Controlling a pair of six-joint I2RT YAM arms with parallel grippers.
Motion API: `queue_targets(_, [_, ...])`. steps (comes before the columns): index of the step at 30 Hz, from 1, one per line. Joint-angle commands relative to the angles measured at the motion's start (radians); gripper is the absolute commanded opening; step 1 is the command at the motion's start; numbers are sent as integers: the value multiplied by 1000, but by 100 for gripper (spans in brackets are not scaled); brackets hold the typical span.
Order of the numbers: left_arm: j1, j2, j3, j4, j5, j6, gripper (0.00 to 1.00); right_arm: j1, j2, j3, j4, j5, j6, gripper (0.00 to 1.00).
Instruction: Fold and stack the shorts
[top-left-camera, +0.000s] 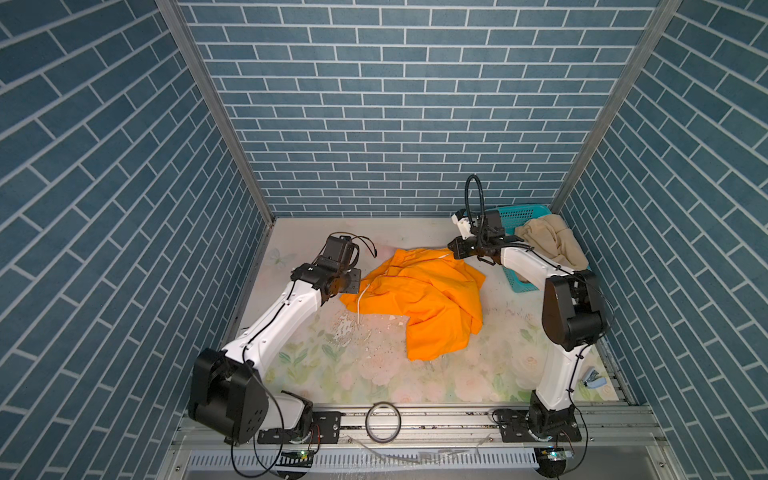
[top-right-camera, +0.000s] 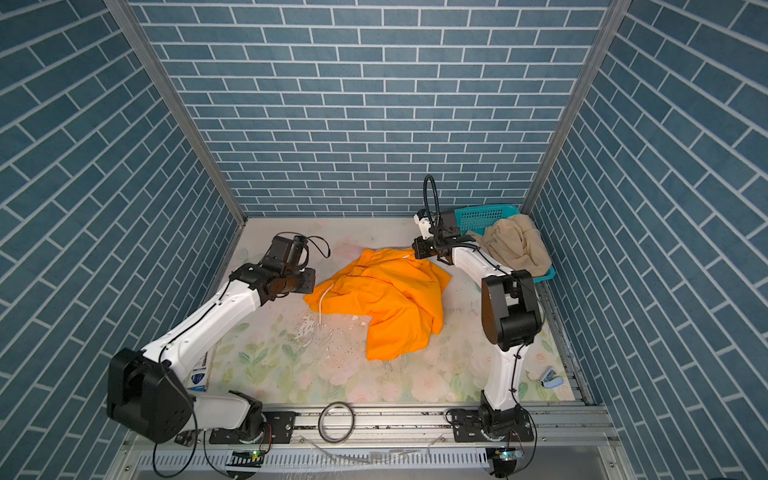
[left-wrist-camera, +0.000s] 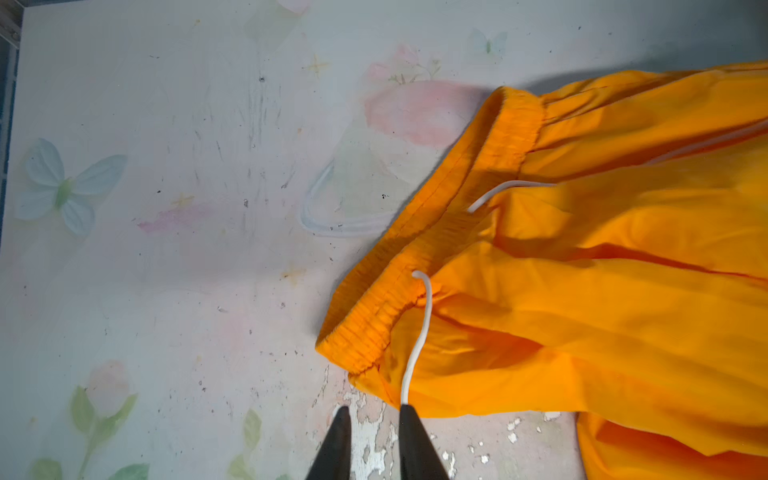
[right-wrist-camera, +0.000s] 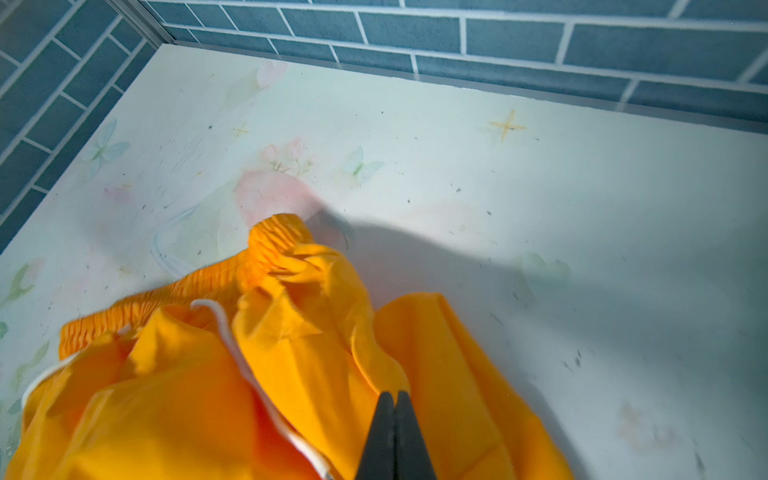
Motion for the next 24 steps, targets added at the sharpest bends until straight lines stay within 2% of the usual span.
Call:
queue_targets(1, [21,44,2,-23,18,15,32,32,-102,-154,23,57,50,0])
queue_targets(2, [34,43,-7,-26,30,-5,41,34,-132,-184,9,51,39,0])
queue_targets(4, [72,16,-52,-1,78,-50,46,38,-169,-198,-27,68,12,0])
queue_targets(5, [99,-7,-91,30,119,-77,53,39,-177,-186,-53,77,2,0])
queue_targets(6, [125,-30,-135,66,160,-105,69,39,-175,-162,-91,81,-12,1])
queue_targets(7, [150,-46,-171,96,184,-131,78,40,-167,-136,-121,82,-21,10])
queue_targets(9, [197,-73,-247,182,247,-187,85,40,-143,-80,-150,77,-41,34])
queue_targets(11, [222,-76,-297,269,292,-235,92,39,-110,-29,-140,62,-50,49])
queue_targets(13, [230,-57,-323,334,327,-272,97,39,-59,49,-156,29,-68,55])
queue_targets(17, [243,24,-373,517,425,-362,98,38,63,199,-173,-52,-76,59])
queue_targets(20, [250,89,-399,615,473,-412,96,38,146,287,-175,-102,-66,60])
queue_targets(24, [252,145,-410,679,467,-419,89,40,266,398,-189,-123,-67,63])
